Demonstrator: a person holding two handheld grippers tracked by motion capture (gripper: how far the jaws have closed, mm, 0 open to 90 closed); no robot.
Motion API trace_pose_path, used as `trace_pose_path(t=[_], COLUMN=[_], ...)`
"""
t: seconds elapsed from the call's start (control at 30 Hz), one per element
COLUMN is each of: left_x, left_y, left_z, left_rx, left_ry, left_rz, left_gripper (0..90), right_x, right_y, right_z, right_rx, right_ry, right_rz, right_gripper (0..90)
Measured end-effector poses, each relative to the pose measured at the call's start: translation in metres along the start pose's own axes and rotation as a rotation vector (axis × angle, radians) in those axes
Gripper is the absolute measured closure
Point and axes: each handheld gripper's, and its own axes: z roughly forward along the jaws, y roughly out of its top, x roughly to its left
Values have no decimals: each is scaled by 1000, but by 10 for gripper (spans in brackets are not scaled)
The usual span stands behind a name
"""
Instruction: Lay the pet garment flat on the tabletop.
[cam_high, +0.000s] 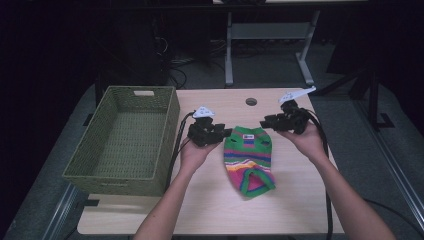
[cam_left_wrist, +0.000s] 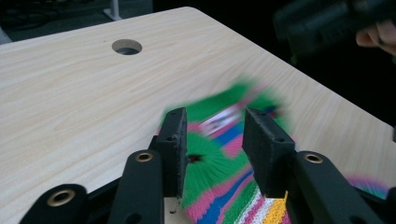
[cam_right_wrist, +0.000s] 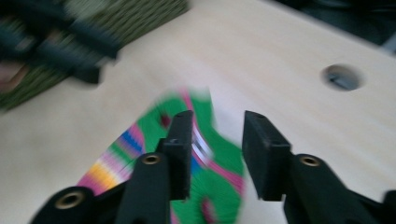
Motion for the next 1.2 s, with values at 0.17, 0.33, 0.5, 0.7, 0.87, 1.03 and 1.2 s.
trace_pose_path(t=[0.17, 0.33, 0.5, 0.7, 0.87, 1.03, 1.2], left_x=[-3, -6, -10, -12, -17, -23, -29], left_y=[-5, -13, -21, -28, -34, -40, -44], left_z=[-1, 1, 2, 2, 4, 8, 15], left_rx=[24, 39, 61, 89, 113, 140, 174], left_ry=[-7, -30, -48, -70, -86, -112, -130], left_rz=[9, 10, 21, 26, 31, 41, 56], left_gripper=[552, 540, 537, 536, 536, 546, 554], right_x=[-15, -14, -11, -9, -6, -2, 1], right_y=[-6, -29, -45, -53, -59, -67, -75], right_z=[-3, -6, -7, -11, -13, -15, -14], right_rx=[-1, 26, 60, 72, 80, 86, 100], right_ry=[0, 47, 61, 69, 79, 84, 93], right_rz=[52, 49, 36, 35, 35, 31, 36], right_gripper=[578, 571, 568, 567, 564, 557, 552])
